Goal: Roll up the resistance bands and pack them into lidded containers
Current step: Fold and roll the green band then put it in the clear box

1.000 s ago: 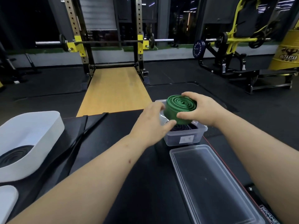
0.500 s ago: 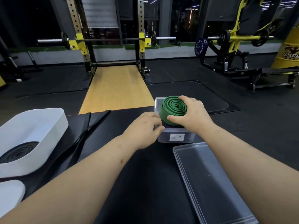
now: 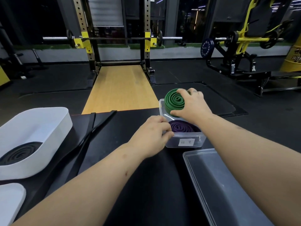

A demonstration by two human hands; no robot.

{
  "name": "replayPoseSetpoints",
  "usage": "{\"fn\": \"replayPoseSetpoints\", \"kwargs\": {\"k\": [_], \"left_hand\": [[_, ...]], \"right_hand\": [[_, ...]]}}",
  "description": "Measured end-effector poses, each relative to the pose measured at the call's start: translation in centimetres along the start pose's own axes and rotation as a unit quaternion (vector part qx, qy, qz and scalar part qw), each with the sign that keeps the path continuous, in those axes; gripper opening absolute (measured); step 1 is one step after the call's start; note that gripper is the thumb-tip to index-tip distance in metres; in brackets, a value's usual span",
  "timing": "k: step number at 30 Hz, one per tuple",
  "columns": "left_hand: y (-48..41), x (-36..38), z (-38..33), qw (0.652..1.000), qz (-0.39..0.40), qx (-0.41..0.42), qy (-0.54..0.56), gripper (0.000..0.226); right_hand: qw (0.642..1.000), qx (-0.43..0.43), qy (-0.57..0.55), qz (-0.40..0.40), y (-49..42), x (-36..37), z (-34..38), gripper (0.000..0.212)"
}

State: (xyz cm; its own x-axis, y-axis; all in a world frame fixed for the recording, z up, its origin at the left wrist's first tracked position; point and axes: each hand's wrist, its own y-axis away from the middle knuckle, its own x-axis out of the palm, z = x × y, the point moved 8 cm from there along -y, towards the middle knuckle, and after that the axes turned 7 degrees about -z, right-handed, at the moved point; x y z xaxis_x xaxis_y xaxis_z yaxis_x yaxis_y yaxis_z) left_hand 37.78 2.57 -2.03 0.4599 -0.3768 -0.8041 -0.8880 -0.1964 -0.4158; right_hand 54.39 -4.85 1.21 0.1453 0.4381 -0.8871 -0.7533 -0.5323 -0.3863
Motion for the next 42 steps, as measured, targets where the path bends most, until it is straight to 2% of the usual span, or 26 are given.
{"fn": "replayPoseSetpoints", "kwargs": {"k": [10,22,26,30,35,42], "left_hand": [[-0.1,-0.1,-0.1,1.0,-0.016,-0.012,0.009,0.022],[-0.3,-0.2,0.3,1.0,-0.012,-0.017,0.016,0.02],[-0.2,-0.1,0.3,1.0,-0.016,-0.017,0.02,0.019],[-0.3,-0.2,0.5,0.999,-0.026,-0.022,0.037,0.018],[0.0,0.2,0.3,0.998,-0.017,-0.038,0.046,0.015],[0.0,0.6,-0.7,0.998,-0.038,-0.036,0.047,0.019]], "right_hand": [[0.99,-0.003,0.118,0.082,0.2,2.1,-0.3,0.096],[0.972,-0.014,0.141,0.187,-0.3,3.1,0.5,0.083],[0.964,0.006,0.138,0.229,-0.3,3.5,0.7,0.084],[0.963,0.013,0.15,0.224,-0.3,4.2,0.8,0.084],[0.95,0.018,0.189,0.249,-0.2,5.2,-0.4,0.096],[0.962,-0.016,0.184,0.2,-0.1,4.3,-1.1,0.092]]}}
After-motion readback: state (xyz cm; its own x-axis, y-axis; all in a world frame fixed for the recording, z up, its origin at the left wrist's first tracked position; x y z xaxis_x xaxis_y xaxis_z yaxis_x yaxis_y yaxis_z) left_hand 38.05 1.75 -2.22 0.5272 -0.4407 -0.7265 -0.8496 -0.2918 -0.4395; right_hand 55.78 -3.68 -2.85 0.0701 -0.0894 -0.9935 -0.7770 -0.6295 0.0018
